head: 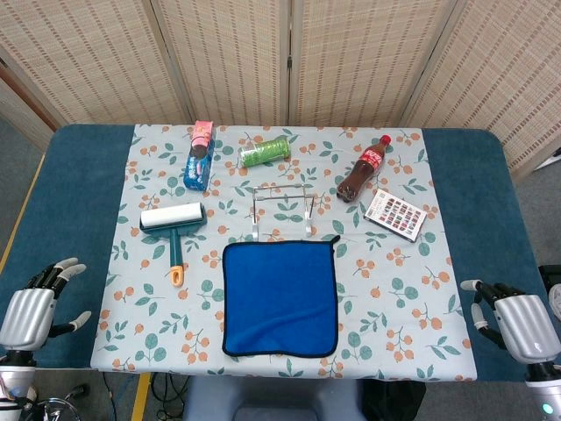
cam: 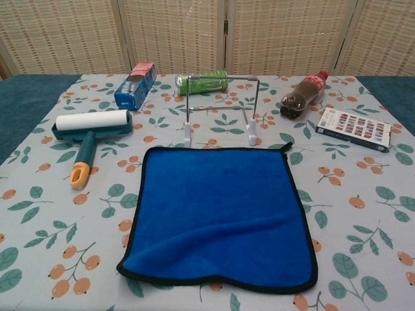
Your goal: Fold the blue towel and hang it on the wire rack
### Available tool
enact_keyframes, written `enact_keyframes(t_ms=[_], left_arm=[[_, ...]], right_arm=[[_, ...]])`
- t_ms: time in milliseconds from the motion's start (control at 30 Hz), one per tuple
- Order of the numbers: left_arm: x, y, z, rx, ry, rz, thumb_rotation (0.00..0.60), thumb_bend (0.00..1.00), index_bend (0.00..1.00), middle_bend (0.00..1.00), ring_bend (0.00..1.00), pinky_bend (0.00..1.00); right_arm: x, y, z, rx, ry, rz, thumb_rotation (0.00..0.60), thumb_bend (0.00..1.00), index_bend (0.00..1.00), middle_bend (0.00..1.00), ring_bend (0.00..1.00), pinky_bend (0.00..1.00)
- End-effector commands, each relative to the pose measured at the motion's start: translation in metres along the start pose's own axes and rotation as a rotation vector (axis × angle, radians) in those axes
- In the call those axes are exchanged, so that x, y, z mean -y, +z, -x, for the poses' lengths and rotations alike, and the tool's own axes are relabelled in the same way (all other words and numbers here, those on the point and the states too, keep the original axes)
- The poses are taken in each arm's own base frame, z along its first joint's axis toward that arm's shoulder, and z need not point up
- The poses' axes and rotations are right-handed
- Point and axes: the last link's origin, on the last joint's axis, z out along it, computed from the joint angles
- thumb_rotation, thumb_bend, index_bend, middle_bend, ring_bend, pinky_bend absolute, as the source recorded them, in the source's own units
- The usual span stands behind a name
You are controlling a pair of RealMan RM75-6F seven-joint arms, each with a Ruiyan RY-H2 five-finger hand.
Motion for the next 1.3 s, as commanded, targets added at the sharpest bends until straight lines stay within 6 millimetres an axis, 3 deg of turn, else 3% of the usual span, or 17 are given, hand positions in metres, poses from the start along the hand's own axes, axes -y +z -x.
enact_keyframes(t_ms=[33,333,500,733,1100,1300], left_arm=[[0.001,0.0,0.0,0.004,0.0,0.001,0.6,0.15,0.23,0.19,0.18,0.28],[-0.001,0.002,-0.002,0.0,0.0,0.056,0.6,0.15,0.25,0.21,0.2,0.28],[-0.012,0.006,0.002,0.025,-0.006,0.169,0.6,0.15,0.26,0.29,0.3,0.31],[-0.039,0.013,0.015,0.112,-0.011,0.386,0.6,0.15,0.27,0.46,0.44,0.51],[-0.099,0.019,0.048,0.235,0.029,0.675,0.6,0.15,0.28,0.71,0.61,0.79],[-0.132,0.026,0.072,0.27,0.046,0.775,0.6,0.15,0.29,0.8,0.69,0.87]], right_arm=[[0.001,0.0,-0.001,-0.003,-0.001,-0.002,0.6,0.52,0.35,0.52,0.47,0.6],[0.002,0.001,-0.008,-0.038,-0.008,-0.009,0.6,0.51,0.35,0.52,0.47,0.6],[0.005,0.003,-0.015,-0.064,-0.02,-0.031,0.6,0.51,0.35,0.53,0.48,0.61],[0.017,0.01,-0.021,-0.068,-0.03,-0.099,0.6,0.51,0.35,0.54,0.51,0.66],[0.049,0.02,-0.007,0.015,-0.037,-0.249,0.6,0.51,0.35,0.65,0.65,0.81],[0.06,0.022,0.002,0.06,-0.043,-0.296,0.6,0.52,0.35,0.72,0.72,0.87]])
